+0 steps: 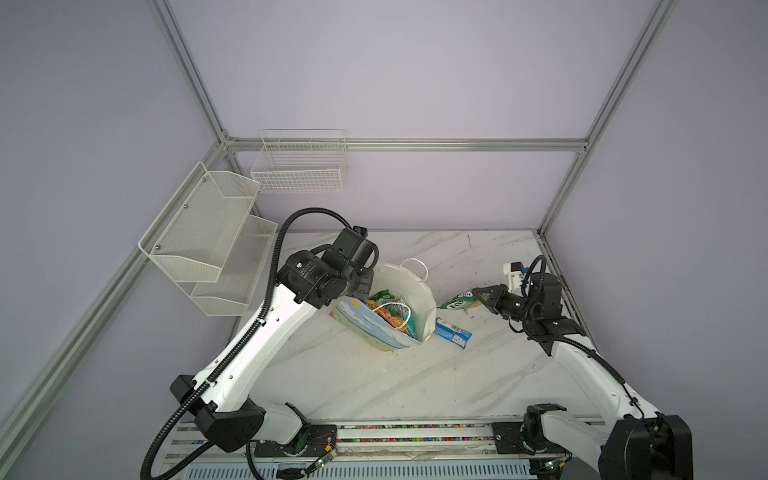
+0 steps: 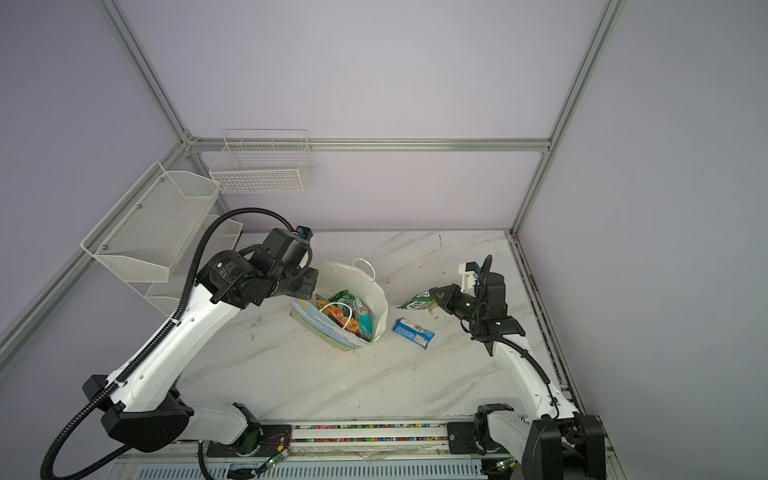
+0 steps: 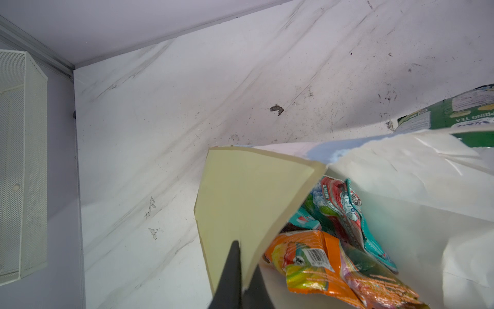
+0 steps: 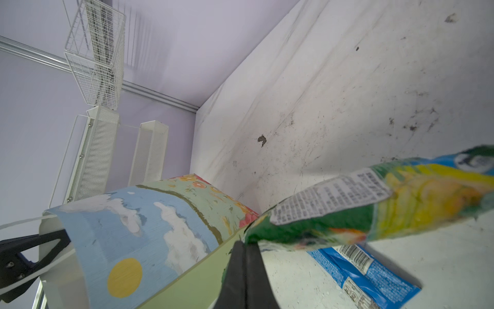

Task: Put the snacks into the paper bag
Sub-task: 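Carry the green Spring Tea packet toward the bag held by the left gripper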

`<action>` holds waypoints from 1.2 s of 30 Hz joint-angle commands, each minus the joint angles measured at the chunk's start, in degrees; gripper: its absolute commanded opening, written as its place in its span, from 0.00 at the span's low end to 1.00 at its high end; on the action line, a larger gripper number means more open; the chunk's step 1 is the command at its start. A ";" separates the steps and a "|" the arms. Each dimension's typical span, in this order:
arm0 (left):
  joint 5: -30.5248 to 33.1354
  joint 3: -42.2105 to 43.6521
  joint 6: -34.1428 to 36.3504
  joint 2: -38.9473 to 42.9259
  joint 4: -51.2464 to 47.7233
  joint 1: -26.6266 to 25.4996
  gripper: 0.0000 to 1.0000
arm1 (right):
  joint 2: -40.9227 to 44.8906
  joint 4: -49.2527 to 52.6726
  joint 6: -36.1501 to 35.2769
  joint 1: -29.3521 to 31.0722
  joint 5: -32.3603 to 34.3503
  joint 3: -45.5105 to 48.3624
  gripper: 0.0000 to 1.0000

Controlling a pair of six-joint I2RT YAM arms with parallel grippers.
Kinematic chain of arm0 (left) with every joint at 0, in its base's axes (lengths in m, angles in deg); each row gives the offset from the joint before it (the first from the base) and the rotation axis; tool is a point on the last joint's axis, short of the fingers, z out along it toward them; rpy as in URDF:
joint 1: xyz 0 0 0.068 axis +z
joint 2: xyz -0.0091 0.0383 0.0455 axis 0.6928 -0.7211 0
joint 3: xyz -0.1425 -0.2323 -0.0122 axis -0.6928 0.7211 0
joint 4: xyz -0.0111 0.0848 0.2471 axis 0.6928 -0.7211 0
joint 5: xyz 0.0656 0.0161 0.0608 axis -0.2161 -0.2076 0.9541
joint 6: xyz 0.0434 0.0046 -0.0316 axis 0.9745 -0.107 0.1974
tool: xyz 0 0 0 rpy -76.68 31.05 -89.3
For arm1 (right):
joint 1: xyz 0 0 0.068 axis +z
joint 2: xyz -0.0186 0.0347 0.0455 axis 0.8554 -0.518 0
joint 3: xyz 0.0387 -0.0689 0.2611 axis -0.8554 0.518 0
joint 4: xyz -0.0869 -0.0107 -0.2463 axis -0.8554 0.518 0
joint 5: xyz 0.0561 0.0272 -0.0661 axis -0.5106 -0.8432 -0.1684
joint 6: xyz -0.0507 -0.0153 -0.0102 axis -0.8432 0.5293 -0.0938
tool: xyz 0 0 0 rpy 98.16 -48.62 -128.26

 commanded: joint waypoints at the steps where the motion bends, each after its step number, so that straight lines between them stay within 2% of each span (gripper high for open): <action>1: 1.41 -3.60 -0.65 1.28 2.32 -0.06 0.00 | 2.12 -0.84 1.35 -0.03 -1.42 -2.52 0.00; 16: 1.59 -3.34 -0.74 1.54 2.32 -0.06 0.00 | 6.53 -1.63 6.21 -0.03 -2.66 -4.70 0.00; 36: 1.61 -3.38 -0.74 1.28 2.37 -0.06 0.00 | 10.55 -5.73 12.90 -0.03 -7.82 -8.23 0.00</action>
